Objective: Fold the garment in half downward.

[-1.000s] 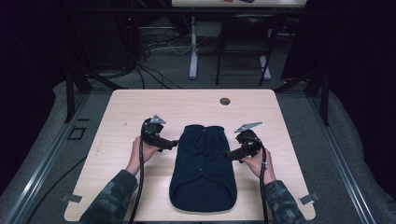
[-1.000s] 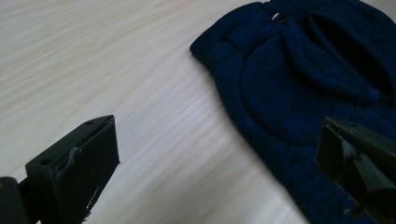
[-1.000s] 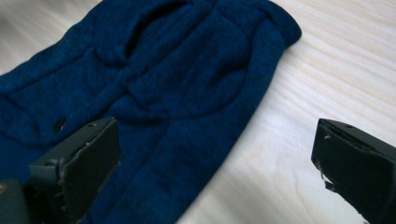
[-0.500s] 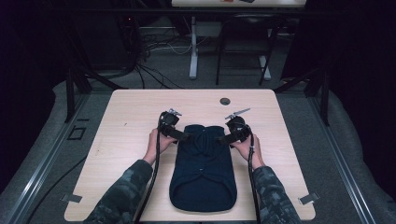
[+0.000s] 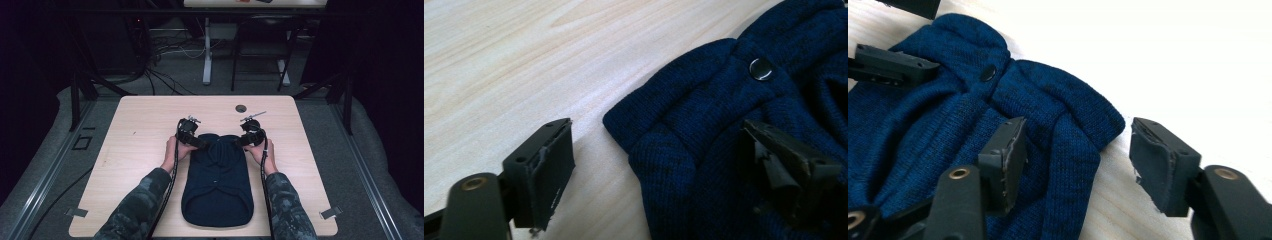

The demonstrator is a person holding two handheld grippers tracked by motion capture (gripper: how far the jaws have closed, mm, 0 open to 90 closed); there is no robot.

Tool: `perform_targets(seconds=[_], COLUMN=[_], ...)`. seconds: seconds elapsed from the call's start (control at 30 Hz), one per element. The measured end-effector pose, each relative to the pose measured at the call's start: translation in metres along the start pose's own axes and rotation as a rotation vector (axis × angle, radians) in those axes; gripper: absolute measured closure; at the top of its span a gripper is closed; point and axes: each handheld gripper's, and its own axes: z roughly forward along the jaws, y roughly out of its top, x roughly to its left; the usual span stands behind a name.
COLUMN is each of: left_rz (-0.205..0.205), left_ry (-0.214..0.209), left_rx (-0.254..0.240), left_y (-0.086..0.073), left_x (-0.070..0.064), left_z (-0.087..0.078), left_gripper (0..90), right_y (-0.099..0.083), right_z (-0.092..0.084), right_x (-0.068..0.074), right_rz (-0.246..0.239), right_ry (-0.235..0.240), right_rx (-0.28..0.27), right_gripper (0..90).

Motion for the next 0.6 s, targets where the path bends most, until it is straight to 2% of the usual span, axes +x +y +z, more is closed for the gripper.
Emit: perform_targets(seconds=[0.07, 0.17, 0.23, 0.27, 0.37, 0.4, 0.5, 0.6], left_rz=[0.0, 0.007, 0.023, 0.038, 0.048, 0.047, 0.053, 0.055], left_ry=[-0.016, -0.017, -0.015, -0.02, -0.019, -0.022, -0.032, -0.036], left_rx=[0.006, 0.006, 0.009, 0.008, 0.007, 0.003, -0.008, -0.011], left_y=[-0.001, -0.001, -0.001, -0.001, -0.002, -0.002, -0.004, -0.005], left_x=[0.0, -0.001, -0.002, -0.004, -0.006, -0.006, -0.008, -0.009], left_z=[0.001, 0.001, 0.001, 0.001, 0.0, 0.0, -0.001, -0.001], left_gripper=[21.8, 23.2, 25.7, 30.4, 34.6, 34.6, 41.3, 44.2], right_y=[-0.001, -0.001, -0.001, -0.001, -0.001, -0.001, -0.002, -0.003], right_z=[0.003, 0.006, 0.008, 0.01, 0.012, 0.013, 0.014, 0.014], right_x=[0.0, 0.001, 0.002, 0.003, 0.004, 0.004, 0.006, 0.008], right_rz=[0.006, 0.01, 0.002, 0.001, 0.006, -0.009, -0.03, -0.031], right_ry=[0.008, 0.015, 0.005, -0.001, -0.007, -0.001, -0.003, -0.006], right_rx=[0.001, 0.006, 0.024, 0.029, 0.041, 0.06, 0.062, 0.058], right_gripper=[43.4, 44.9, 46.2, 47.8, 50.3, 51.0, 55.3, 57.6])
